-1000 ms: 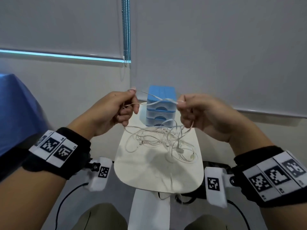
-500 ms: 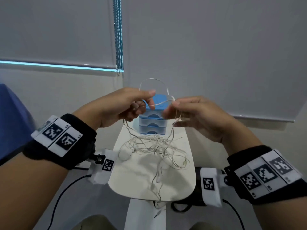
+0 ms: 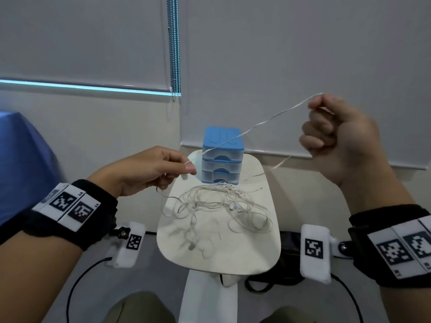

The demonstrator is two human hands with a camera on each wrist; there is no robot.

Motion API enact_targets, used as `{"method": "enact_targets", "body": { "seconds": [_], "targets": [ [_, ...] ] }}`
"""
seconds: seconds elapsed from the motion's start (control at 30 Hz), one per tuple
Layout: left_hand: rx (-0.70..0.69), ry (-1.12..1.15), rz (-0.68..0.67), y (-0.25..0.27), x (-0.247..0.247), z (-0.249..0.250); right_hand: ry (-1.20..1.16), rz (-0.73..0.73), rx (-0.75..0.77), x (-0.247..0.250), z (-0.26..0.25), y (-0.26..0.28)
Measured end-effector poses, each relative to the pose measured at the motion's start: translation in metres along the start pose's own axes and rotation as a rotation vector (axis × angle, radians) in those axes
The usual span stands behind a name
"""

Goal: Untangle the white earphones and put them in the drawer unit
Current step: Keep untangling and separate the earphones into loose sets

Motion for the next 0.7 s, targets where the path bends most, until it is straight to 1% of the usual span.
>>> {"method": "enact_targets", "body": {
  "seconds": [0.07,0.13,0.23,0.3,0.37,0.43,0.5,0.57,0.6,0.7],
  "targets": [
    [0.021,-0.023,0.021,0.0,0.003,-0.01,-0.061,0.052,0.086,0.007,-0.006,-0.003],
    [0.048,-0.057,0.062,0.0,0.006,-0.019,-0.074,0.126,0.155,0.014,-0.009,-0.005],
    [0.069,-0.011,0.164,-0.003,0.01,-0.026,0.015,0.256,0.203,0.027,-0.007,-0.006],
    [0.045,0.079,0.232,-0.003,0.015,-0.025,0.174,0.347,0.169,0.04,-0.001,-0.008],
    [-0.001,0.164,0.315,-0.002,0.024,-0.023,0.418,0.412,0.09,0.06,0.01,-0.013],
    [-0.049,0.26,0.417,-0.001,0.036,-0.019,0.657,0.411,0.017,0.08,0.021,-0.017],
    [-0.072,0.382,0.471,-0.001,0.045,-0.013,0.862,0.4,-0.024,0.097,0.031,-0.016],
    [-0.059,0.448,0.473,-0.002,0.051,-0.005,0.971,0.378,-0.064,0.108,0.043,-0.015],
    [-0.047,0.435,0.465,-0.002,0.053,0.0,0.99,0.37,-0.086,0.111,0.048,-0.014],
    [-0.05,0.297,0.413,-0.003,0.06,0.014,1.052,0.378,-0.11,0.119,0.054,-0.012]
  ]
}}
Point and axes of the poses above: each hand's wrist, its own y-axis away from the middle knuckle, its own x-axis out of the back of the hand, z = x × y, the point moved 2 cm from there along -y, towards the middle knuckle, and after that the axes turned 2 degrees about -y, right-handed, at the moved point
